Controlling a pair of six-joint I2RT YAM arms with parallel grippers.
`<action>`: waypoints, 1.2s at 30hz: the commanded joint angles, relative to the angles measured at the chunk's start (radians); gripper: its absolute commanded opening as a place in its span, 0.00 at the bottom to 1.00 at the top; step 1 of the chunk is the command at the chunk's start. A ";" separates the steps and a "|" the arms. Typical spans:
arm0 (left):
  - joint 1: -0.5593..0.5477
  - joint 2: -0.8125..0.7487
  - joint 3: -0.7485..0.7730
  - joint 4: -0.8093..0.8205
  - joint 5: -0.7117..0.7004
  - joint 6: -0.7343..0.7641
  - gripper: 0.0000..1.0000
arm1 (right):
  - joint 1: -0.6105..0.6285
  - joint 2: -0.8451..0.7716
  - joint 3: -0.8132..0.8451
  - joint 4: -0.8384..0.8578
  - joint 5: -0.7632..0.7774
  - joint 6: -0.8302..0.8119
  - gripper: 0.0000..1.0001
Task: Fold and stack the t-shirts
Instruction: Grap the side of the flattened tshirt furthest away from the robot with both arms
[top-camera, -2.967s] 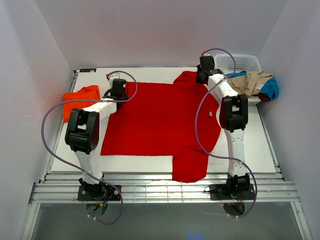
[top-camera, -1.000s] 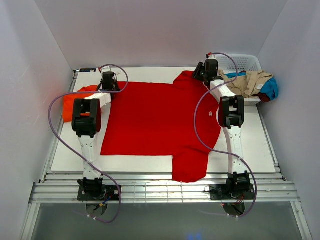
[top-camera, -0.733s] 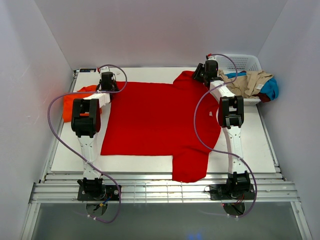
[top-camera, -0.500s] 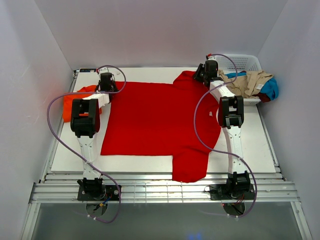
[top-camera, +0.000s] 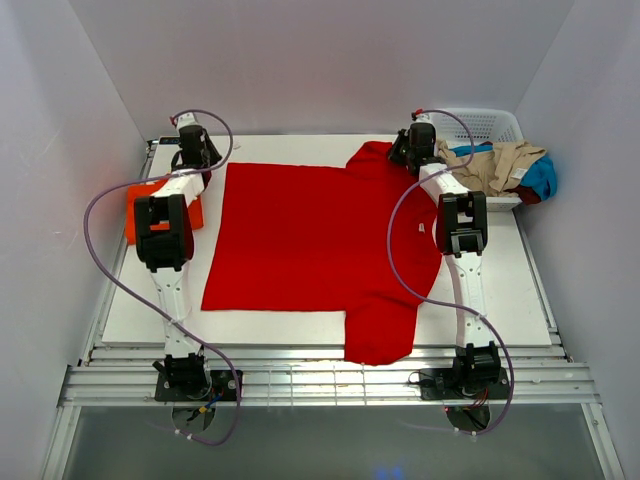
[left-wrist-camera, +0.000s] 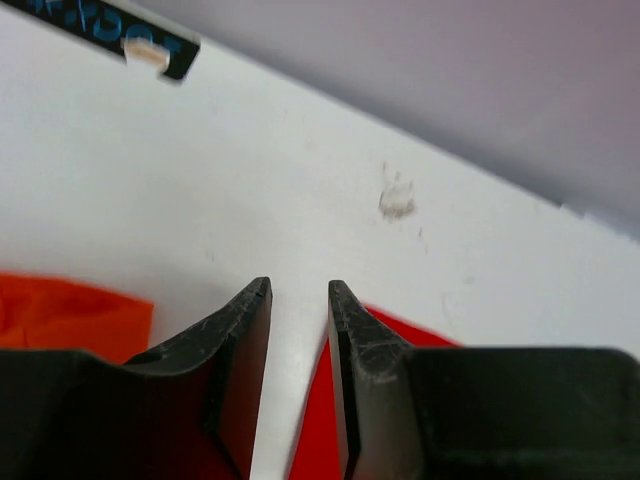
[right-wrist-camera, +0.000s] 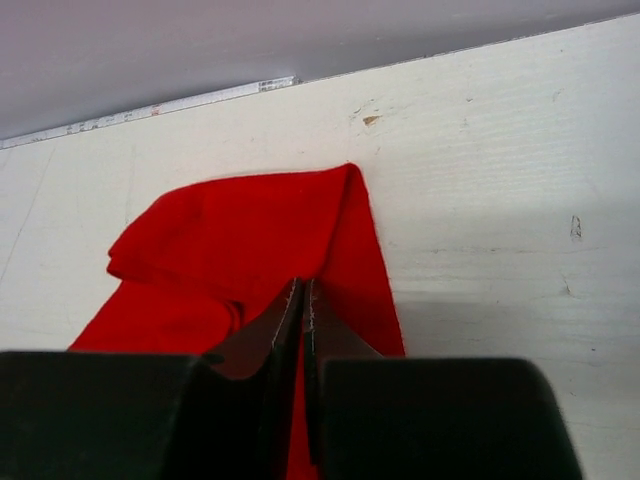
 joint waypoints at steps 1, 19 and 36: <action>0.005 0.051 0.155 -0.037 0.025 0.035 0.40 | 0.007 -0.088 -0.076 0.067 0.002 -0.039 0.08; 0.024 0.186 0.302 -0.191 0.214 -0.037 0.57 | 0.025 -0.111 -0.082 0.045 0.013 -0.063 0.08; -0.004 0.249 0.347 -0.246 0.200 0.012 0.53 | 0.033 -0.114 -0.097 0.041 0.019 -0.062 0.08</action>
